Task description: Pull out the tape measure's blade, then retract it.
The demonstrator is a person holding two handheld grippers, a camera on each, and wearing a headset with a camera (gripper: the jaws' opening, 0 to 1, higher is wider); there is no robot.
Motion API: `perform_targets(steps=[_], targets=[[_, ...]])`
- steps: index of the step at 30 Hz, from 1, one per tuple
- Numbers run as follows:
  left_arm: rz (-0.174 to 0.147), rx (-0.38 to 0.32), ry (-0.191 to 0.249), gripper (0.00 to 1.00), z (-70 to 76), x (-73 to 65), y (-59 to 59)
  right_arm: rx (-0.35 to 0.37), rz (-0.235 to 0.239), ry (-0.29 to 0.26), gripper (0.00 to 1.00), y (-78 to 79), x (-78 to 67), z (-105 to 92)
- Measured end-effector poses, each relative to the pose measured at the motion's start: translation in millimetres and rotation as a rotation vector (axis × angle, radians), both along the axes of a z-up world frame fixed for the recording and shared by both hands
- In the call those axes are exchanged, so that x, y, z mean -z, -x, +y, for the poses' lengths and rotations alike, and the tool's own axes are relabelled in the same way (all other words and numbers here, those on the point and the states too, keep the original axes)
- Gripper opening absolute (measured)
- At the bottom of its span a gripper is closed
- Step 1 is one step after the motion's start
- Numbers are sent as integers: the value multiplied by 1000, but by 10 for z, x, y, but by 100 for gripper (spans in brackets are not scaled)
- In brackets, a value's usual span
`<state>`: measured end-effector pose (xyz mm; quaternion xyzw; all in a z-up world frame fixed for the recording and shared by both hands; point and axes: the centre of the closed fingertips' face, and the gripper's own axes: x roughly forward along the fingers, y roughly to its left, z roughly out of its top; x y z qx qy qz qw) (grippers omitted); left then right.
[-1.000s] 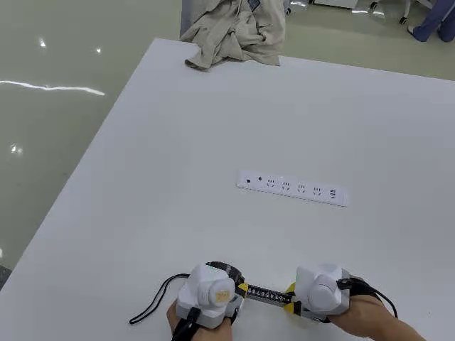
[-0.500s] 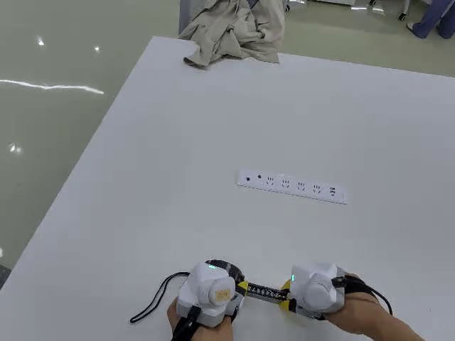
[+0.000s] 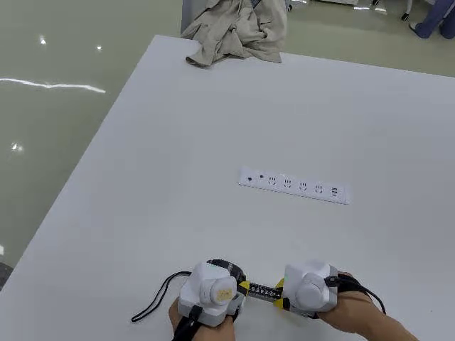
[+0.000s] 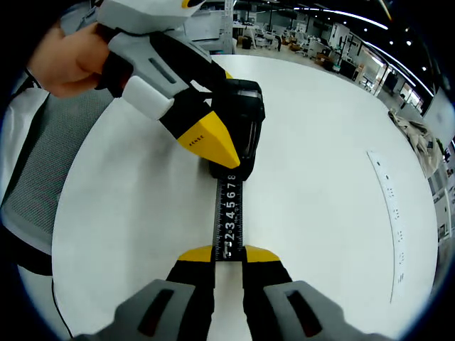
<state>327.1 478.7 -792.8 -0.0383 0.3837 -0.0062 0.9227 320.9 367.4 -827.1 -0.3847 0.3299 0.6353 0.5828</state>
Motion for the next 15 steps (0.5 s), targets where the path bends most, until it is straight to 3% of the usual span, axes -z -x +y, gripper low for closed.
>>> perform_targets(steps=[15], targets=[[0, -2, 1, 58, 1, 1, -2, -11, -6, -10, 13, 14, -13, 164]])
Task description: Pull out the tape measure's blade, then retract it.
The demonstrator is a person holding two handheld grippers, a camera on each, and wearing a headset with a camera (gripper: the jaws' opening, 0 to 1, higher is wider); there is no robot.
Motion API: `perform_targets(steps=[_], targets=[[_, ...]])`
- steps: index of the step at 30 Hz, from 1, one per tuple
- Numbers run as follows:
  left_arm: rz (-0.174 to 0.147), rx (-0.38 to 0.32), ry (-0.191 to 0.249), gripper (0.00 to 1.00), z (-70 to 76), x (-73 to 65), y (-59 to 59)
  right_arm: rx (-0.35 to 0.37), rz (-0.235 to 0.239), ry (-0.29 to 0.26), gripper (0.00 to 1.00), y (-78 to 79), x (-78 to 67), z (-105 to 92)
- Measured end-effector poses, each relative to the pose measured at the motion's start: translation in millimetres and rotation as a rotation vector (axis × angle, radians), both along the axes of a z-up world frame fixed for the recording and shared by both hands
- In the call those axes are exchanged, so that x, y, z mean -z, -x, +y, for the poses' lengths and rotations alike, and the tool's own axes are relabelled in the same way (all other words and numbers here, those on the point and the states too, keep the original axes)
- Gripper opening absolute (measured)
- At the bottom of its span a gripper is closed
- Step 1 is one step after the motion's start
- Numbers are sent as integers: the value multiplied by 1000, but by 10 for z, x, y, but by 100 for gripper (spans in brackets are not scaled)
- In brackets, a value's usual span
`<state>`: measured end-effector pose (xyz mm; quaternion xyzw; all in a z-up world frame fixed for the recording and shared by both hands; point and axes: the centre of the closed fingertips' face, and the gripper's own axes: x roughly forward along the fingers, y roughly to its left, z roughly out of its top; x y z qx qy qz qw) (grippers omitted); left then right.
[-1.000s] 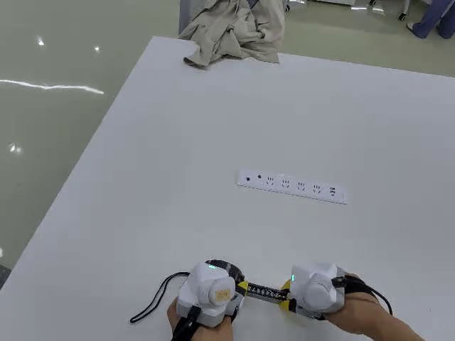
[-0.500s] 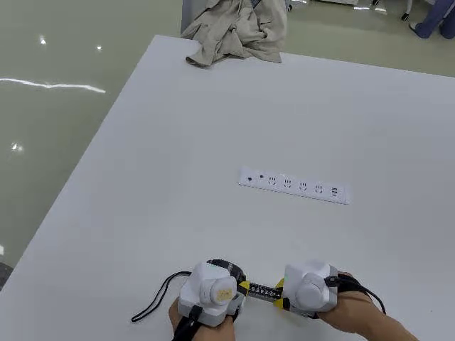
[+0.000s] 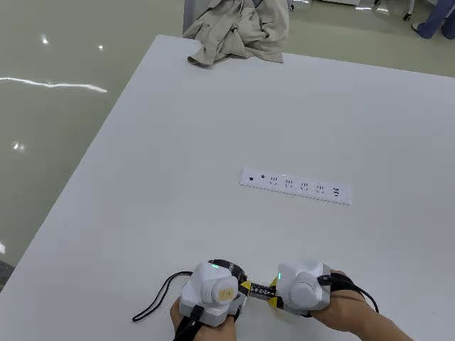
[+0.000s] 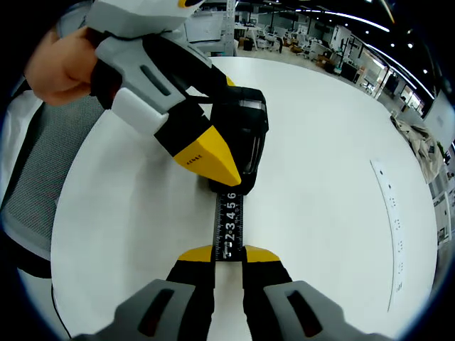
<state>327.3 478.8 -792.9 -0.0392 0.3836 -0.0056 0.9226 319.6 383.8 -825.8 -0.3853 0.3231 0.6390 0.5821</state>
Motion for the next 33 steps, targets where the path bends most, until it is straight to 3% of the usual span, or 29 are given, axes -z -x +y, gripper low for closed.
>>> perform_targets(steps=[33], targets=[[-8, 0, 1, 58, -2, -3, 0, -14, -10, -11, 13, 14, 12, 204]])
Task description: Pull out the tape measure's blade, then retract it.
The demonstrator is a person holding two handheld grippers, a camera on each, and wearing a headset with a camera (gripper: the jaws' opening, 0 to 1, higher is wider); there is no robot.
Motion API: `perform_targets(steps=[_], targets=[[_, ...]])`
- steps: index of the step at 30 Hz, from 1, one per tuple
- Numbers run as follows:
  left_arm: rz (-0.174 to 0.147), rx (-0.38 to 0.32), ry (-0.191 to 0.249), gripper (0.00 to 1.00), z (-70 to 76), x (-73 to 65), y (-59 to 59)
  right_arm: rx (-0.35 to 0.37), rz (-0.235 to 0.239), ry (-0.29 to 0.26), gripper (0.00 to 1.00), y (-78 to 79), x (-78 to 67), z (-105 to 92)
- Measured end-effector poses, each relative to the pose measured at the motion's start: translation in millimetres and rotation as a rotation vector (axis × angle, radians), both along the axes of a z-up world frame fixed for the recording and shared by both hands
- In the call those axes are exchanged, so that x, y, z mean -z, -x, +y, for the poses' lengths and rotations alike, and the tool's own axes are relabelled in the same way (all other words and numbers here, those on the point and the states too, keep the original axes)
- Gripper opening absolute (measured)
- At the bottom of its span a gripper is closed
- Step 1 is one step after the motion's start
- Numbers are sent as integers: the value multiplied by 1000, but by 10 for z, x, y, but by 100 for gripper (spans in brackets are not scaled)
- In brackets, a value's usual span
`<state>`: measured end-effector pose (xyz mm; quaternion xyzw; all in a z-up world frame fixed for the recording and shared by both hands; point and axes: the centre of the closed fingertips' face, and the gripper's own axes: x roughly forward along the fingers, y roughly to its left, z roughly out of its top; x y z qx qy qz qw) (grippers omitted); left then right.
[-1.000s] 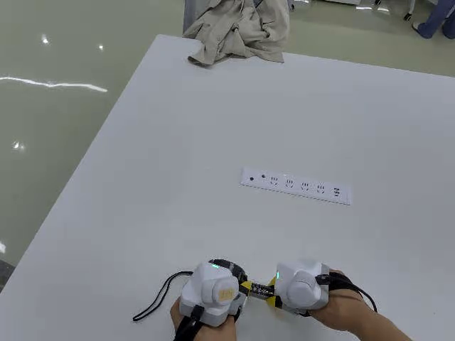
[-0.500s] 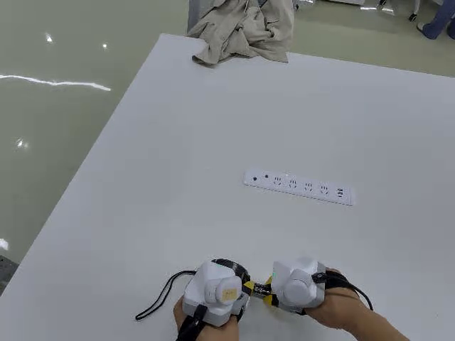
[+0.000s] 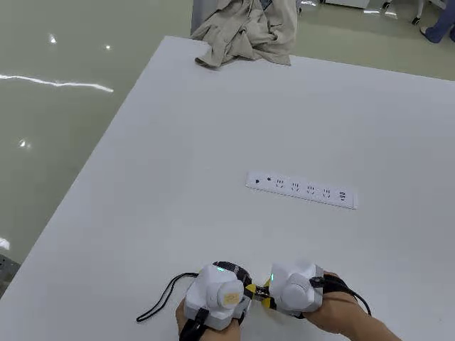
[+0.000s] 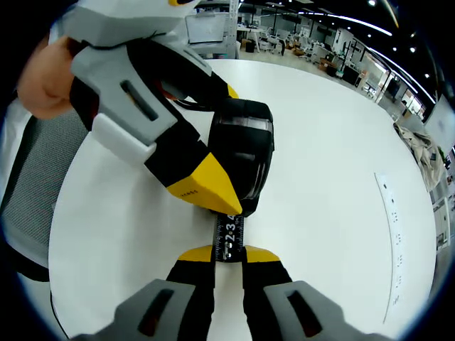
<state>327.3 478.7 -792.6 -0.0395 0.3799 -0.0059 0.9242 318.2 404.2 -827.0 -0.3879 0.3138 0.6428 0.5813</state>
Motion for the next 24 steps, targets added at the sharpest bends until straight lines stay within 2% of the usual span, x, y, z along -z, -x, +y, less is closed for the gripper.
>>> perform_targets(steps=[24], targets=[[0, -1, 2, 58, 1, -5, 0, -7, -5, -15, 13, 18, -9, 165]])
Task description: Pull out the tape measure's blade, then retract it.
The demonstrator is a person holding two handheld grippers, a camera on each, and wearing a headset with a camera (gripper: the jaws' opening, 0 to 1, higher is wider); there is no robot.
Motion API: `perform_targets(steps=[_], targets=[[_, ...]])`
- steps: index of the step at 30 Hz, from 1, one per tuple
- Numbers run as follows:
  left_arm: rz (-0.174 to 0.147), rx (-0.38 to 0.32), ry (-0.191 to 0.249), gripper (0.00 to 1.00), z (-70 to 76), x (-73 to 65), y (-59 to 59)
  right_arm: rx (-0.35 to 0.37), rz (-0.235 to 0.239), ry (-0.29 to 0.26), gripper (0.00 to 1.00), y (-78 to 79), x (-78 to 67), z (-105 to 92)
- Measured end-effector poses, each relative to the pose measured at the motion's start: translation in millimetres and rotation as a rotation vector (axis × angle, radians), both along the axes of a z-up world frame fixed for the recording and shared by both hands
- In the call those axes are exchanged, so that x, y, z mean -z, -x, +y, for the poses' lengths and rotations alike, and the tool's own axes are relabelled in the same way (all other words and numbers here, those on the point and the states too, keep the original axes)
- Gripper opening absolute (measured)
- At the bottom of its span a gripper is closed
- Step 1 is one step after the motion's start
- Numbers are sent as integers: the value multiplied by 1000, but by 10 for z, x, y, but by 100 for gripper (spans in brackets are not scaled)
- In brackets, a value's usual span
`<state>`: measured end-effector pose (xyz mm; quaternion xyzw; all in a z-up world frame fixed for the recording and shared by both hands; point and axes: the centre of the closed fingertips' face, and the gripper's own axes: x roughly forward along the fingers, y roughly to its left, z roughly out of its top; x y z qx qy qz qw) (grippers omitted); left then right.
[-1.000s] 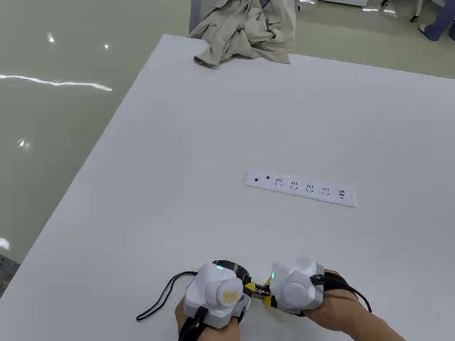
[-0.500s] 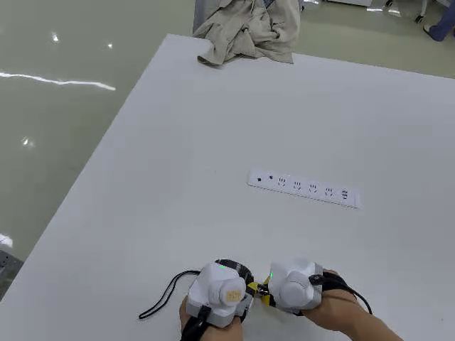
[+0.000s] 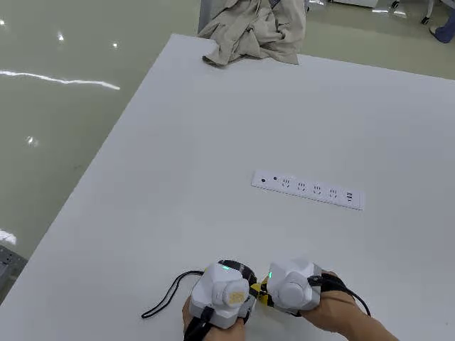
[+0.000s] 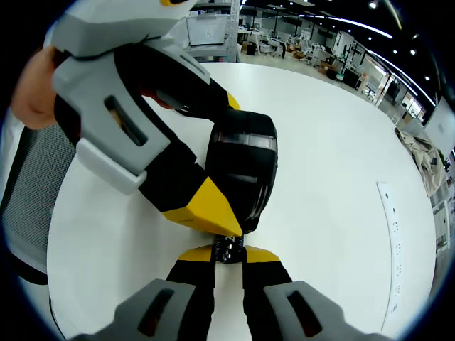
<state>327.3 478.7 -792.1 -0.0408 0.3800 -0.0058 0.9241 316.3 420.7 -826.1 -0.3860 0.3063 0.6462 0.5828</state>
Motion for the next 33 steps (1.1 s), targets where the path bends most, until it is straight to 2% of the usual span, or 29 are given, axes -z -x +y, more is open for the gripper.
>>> perform_targets(steps=[33], targets=[[6, -3, -3, 58, 2, 6, -6, 4, -8, 6, 14, -9, 10, 48]])
